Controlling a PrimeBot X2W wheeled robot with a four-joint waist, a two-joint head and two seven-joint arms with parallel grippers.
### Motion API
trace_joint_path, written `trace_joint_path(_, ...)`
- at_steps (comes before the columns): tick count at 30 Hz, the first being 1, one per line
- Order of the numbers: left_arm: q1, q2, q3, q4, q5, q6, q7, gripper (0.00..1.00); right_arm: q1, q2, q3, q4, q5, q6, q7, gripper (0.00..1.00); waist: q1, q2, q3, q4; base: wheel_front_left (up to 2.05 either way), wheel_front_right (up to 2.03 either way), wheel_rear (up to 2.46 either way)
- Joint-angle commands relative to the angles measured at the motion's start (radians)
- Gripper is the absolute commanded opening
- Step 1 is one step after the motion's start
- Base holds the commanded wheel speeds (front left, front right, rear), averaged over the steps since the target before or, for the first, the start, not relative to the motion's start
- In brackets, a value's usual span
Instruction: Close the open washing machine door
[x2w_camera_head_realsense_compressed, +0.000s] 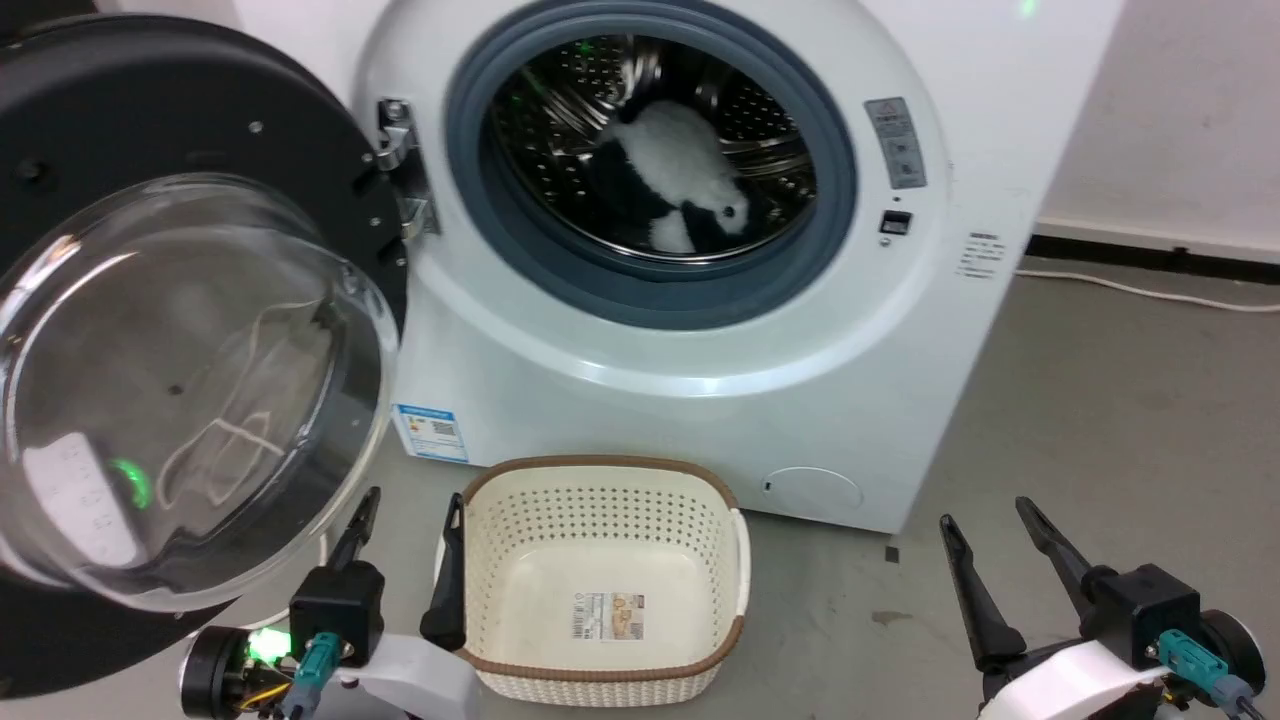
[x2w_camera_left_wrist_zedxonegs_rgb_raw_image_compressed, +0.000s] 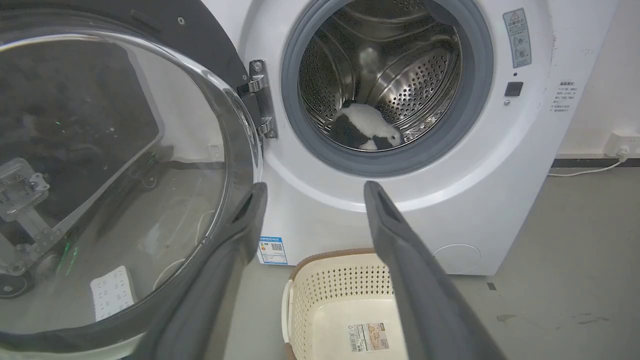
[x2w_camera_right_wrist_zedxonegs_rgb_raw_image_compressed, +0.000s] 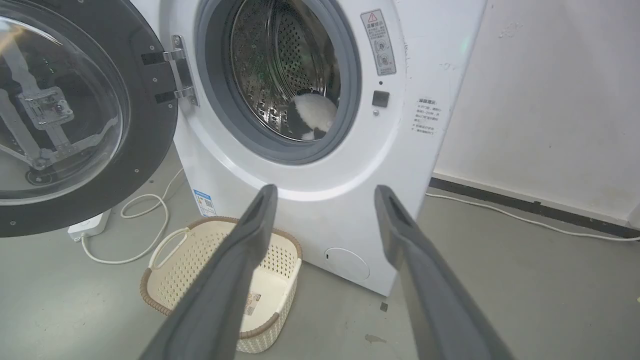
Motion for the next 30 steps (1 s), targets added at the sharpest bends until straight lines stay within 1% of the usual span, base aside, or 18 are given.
trace_joint_path(1, 0.011, 0.005, -0.007, -0.005, -0.001, 0.004, -0.009, 1.0, 0.015, 0.001, 0.001, 0.001, 0.008, 0.0, -0.01, 1.0, 0.0, 0.0, -0.003, 0.012, 0.0, 0.0, 0.0)
trace_joint_path(18, 0.037, 0.023, -0.035, -0.021, -0.006, 0.035, -0.045, 1.0, 0.003, 0.002, 0.061, 0.023, 0.008, 0.0, -0.045, 1.0, 0.0, 0.0, -0.002, 0.092, 0.0, 0.0, 0.0)
trace_joint_path(30, 0.042, 0.034, -0.058, -0.021, -0.009, 0.045, -0.07, 1.0, 0.004, 0.001, 0.093, 0.036, 0.014, 0.0, -0.071, 1.0, 0.0, 0.0, -0.008, 0.137, 0.0, 0.0, 0.0)
